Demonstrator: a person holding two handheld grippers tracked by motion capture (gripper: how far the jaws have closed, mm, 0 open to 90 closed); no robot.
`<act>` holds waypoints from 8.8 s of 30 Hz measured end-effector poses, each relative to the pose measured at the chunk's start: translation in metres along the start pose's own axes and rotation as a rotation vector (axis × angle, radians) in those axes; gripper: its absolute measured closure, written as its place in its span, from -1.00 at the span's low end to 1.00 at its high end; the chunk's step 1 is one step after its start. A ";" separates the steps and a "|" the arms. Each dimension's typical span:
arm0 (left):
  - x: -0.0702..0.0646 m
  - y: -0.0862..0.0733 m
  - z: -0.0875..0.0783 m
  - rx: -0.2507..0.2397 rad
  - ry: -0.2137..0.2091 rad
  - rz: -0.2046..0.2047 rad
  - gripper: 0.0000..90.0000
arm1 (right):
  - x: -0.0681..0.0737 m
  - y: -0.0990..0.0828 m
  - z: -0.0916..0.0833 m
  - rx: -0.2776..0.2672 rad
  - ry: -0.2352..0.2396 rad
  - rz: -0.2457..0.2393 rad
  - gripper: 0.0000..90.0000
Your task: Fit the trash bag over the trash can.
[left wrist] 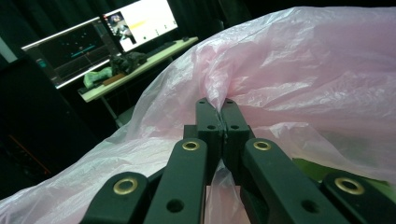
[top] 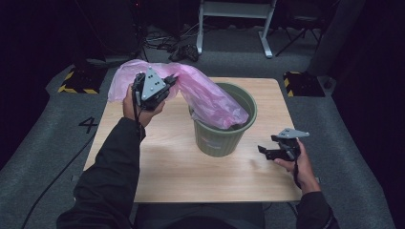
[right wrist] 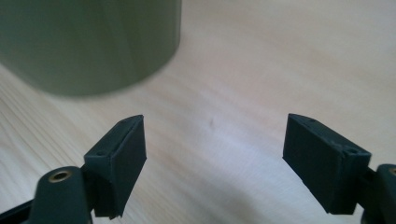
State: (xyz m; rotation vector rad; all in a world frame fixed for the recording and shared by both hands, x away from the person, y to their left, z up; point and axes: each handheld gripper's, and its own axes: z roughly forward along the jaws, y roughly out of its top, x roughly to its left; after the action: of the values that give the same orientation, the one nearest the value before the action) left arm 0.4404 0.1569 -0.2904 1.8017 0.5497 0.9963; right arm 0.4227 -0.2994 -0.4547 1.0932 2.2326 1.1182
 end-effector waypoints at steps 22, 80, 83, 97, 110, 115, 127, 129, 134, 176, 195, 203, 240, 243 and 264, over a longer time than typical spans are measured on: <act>-0.034 -0.005 0.021 0.013 -0.023 0.039 0.98 | 0.068 0.157 -0.070 -0.241 0.101 -0.243 -0.45; -0.070 -0.014 0.012 -0.018 -0.270 0.049 0.97 | 0.090 0.172 -0.023 -0.091 0.188 -0.370 -0.45; -0.071 -0.014 0.012 -0.021 -0.285 0.053 0.97 | 0.089 0.174 -0.032 -0.157 0.197 -0.387 -0.47; -0.073 -0.011 0.008 -0.045 -0.335 0.066 0.94 | 0.107 0.190 -0.008 -0.115 0.267 -0.479 0.24; -0.066 -0.015 -0.009 -0.022 -0.298 -0.047 -0.25 | 0.095 0.177 -0.006 -0.097 0.243 -0.433 0.99; -0.055 -0.028 -0.034 -0.015 -0.277 -0.107 -0.49 | 0.079 0.171 -0.010 -0.099 0.206 -0.381 0.99; -0.028 -0.074 -0.065 0.014 -0.265 -0.267 -0.65 | 0.051 0.159 -0.015 -0.065 0.171 -0.337 0.97; -0.026 -0.081 -0.062 0.041 -0.271 -0.281 -0.65 | 0.047 0.156 -0.015 -0.066 0.171 -0.328 0.96; -0.027 -0.081 -0.054 0.042 -0.303 -0.280 -0.65 | 0.043 0.153 -0.016 -0.070 0.173 -0.331 0.92; -0.060 -0.019 -0.039 -0.083 -0.444 -0.041 0.77 | 0.137 0.183 -0.022 -0.138 0.280 -0.552 -0.18; -0.061 -0.031 -0.062 -0.076 -0.395 -0.095 -0.26 | 0.118 0.166 -0.038 -0.182 0.284 -0.491 0.99; -0.058 -0.044 -0.061 -0.062 -0.365 -0.121 -0.29 | 0.107 0.159 -0.039 -0.166 0.288 -0.482 0.90; -0.047 -0.029 -0.039 -0.052 -0.331 -0.041 1.00 | 0.149 0.158 -0.076 -0.325 0.354 -0.471 -0.41; -0.051 -0.028 -0.042 -0.041 -0.305 -0.014 1.00 | 0.157 0.158 -0.075 -0.317 0.376 -0.469 -0.44; -0.055 -0.034 -0.053 -0.050 -0.309 0.016 0.99 | 0.155 0.147 -0.074 -0.246 0.329 -0.393 0.98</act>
State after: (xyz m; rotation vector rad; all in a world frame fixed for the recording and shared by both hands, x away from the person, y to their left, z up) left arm 0.3678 0.1597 -0.3323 1.8716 0.3163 0.7157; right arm 0.3491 -0.1576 -0.2951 0.3682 2.3280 1.4204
